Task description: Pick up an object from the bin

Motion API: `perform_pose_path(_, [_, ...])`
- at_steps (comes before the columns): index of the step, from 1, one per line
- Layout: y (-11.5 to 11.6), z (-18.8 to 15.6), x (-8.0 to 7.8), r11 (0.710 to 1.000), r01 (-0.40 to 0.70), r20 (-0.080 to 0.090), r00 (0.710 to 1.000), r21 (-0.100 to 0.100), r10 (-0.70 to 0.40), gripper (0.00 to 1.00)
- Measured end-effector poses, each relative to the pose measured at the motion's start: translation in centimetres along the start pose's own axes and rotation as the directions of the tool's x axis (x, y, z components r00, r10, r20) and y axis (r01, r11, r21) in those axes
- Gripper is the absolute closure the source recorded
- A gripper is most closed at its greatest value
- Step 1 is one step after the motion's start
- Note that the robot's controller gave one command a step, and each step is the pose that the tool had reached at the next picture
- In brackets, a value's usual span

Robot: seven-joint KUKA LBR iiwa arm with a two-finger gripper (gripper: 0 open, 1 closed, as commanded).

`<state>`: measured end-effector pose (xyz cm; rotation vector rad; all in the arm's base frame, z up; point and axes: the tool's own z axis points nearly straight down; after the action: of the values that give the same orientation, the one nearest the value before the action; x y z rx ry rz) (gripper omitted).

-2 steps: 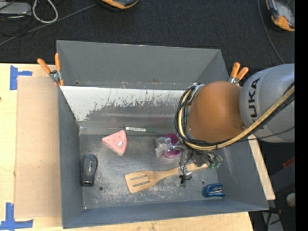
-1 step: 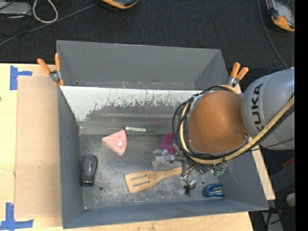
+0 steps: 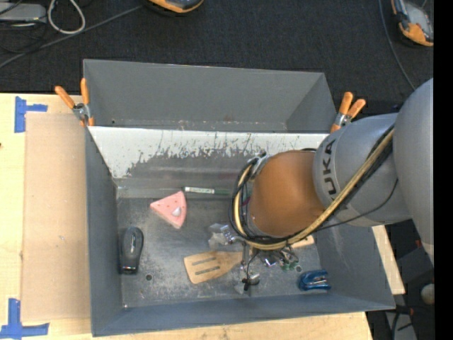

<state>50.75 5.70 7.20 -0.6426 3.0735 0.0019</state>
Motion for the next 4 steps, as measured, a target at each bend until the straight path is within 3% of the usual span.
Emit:
perform_pose_path(1, [0.3, 1.3, -0.5, 0.979, 0.206, 0.01, 0.979, 0.003, -0.206, 1.0])
perform_pose_path(4, [0.4, -1.1, -0.5, 0.969, 0.246, 0.01, 0.969, 0.002, -0.246, 1.0])
